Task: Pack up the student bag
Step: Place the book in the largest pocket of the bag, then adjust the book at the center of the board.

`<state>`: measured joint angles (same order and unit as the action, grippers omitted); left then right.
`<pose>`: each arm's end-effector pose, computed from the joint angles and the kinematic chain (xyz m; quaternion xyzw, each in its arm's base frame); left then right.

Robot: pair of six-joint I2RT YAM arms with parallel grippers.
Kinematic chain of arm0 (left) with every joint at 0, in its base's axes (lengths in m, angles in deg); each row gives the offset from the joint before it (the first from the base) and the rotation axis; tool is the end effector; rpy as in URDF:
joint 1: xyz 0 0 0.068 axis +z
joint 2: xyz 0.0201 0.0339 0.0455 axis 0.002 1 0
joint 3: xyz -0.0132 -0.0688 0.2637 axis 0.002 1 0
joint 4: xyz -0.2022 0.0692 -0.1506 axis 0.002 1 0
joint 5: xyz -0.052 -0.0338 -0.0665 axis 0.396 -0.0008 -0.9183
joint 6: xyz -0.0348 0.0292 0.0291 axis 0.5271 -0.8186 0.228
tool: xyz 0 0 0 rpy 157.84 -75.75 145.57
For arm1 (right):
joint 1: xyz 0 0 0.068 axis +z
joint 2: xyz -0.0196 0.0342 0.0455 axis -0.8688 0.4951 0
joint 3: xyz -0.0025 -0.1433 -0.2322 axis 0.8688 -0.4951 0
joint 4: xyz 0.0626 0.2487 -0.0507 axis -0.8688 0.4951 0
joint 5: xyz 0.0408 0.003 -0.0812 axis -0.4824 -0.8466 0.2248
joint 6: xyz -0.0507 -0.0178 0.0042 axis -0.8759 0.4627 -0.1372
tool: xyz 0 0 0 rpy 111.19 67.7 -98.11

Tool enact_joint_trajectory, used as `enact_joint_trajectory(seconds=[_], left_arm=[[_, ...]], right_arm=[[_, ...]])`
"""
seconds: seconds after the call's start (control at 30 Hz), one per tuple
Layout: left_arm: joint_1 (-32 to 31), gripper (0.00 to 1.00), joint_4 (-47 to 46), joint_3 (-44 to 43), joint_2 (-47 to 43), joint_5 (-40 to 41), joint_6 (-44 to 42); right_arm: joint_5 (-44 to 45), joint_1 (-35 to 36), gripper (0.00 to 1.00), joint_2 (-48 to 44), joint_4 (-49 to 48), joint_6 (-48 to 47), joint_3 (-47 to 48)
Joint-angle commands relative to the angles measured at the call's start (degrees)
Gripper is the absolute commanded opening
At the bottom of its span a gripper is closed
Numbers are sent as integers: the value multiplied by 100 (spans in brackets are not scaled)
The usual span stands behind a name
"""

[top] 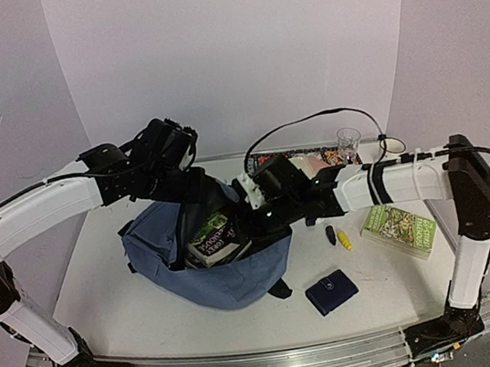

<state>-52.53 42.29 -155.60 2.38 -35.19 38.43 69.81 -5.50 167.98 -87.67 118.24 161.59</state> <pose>0.2167 -0.2641 0.3437 0.1597 0.9010 -0.1077 0.3887 0.2449 0.3603 0.2487 -0.1926 0.8023 0.4589 0.3295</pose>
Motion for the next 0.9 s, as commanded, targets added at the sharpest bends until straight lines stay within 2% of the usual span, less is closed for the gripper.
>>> enact_joint_trajectory(seconds=[0.0,0.17,0.23,0.37,0.43,0.53,0.67,0.87], left_arm=[[58,1,-152,180,-47,-7,29],[61,8,-169,454,56,-416,46],[59,14,-184,562,39,-519,48],[61,41,-211,716,-133,-492,60],[63,56,-229,747,-252,-444,63],[96,69,-239,762,-439,-393,73],[163,80,-274,736,-670,-377,74],[305,91,-300,808,-1057,-374,105]], right_arm=[[378,-496,73,-772,416,-977,-309],[543,-1228,81,-1479,884,-1342,-725],[766,-1541,87,-1695,1275,-1505,-836],[1515,-2193,98,-1994,2195,-1903,-939],[1794,-2624,98,-2093,2527,-2059,-1024],[1846,-3362,98,-2186,2762,-2174,-1201],[1387,-4453,98,-2111,2794,-2187,-1429],[1049,-5809,98,-1619,2781,-2407,-1499]])
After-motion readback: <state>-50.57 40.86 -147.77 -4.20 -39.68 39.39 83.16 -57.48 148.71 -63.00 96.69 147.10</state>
